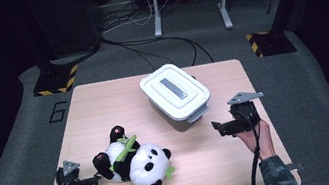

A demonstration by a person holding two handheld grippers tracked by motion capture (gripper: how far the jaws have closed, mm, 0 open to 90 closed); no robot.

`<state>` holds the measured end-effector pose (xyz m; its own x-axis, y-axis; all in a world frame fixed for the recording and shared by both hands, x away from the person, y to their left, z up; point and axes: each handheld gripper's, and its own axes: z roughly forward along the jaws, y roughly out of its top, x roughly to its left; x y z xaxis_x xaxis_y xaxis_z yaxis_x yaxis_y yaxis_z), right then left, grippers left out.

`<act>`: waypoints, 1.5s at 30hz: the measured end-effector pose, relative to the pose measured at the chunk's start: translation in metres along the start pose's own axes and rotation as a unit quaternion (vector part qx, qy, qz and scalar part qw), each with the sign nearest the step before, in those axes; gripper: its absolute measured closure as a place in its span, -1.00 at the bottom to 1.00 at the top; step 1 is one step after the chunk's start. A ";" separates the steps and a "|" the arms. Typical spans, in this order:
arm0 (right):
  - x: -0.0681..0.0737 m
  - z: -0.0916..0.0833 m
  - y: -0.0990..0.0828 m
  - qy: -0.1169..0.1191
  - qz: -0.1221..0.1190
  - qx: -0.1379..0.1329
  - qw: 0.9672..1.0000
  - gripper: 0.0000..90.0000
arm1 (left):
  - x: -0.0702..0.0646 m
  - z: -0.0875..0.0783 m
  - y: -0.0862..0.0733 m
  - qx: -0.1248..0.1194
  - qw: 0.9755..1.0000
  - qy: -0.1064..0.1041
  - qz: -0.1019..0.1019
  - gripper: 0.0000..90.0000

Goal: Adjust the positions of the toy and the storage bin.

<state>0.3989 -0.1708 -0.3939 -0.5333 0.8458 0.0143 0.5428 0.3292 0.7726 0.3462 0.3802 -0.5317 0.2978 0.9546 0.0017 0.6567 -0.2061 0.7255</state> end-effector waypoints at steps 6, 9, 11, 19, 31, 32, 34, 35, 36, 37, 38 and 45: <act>0.002 0.003 0.014 0.004 -0.012 -0.003 1.000 -0.94 | 0.000 0.000 0.000 0.001 1.000 -0.001 0.000 -0.94; 0.003 0.005 0.021 0.005 -0.018 -0.004 1.000 -0.94 | 0.000 0.000 0.000 0.002 1.000 -0.002 0.000 -0.94; 0.004 0.006 0.025 0.008 -0.019 -0.003 1.000 -0.94 | 0.000 0.000 0.000 0.002 1.000 -0.001 0.001 -0.94; 0.007 0.013 0.040 0.011 -0.028 -0.003 1.000 -0.94 | 0.000 0.000 0.000 0.002 1.000 -0.001 0.001 -0.94; 0.010 0.029 0.058 0.016 -0.033 0.003 0.999 -0.94 | 0.000 0.000 0.000 0.002 1.000 -0.003 0.000 -0.94; 0.010 0.031 0.059 0.017 -0.034 0.004 0.999 -0.94 | 0.000 0.000 0.000 0.002 1.000 -0.003 0.001 -0.94; 0.010 0.034 0.061 0.019 -0.035 0.005 0.999 -0.94 | 0.000 0.000 0.000 0.001 1.000 -0.003 0.001 -0.94; 0.011 0.036 0.063 0.019 -0.033 0.005 0.999 -0.94 | 0.000 0.000 0.000 0.002 1.000 -0.003 0.000 -0.94; 0.011 0.037 0.064 0.020 -0.033 0.006 0.999 -0.94 | 0.000 0.000 0.000 0.001 1.000 -0.003 0.001 -0.93; 0.011 0.038 0.066 0.020 -0.037 0.007 0.999 -0.94 | 0.000 0.000 0.000 0.001 1.000 -0.003 0.001 -0.93; 0.011 0.039 0.067 0.020 -0.038 0.007 0.999 -0.94 | 0.000 0.000 0.000 0.001 1.000 -0.003 0.001 -0.93; 0.013 0.049 0.079 0.019 -0.034 0.007 0.999 -0.94 | 0.000 0.000 0.000 -0.002 1.000 -0.002 0.001 -0.93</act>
<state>0.4661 -0.1133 -0.3638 -0.5932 0.8049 -0.0145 0.5127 0.3916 0.7641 0.3463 0.3803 -0.5317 0.3018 0.9534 0.0006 0.6531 -0.2072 0.7284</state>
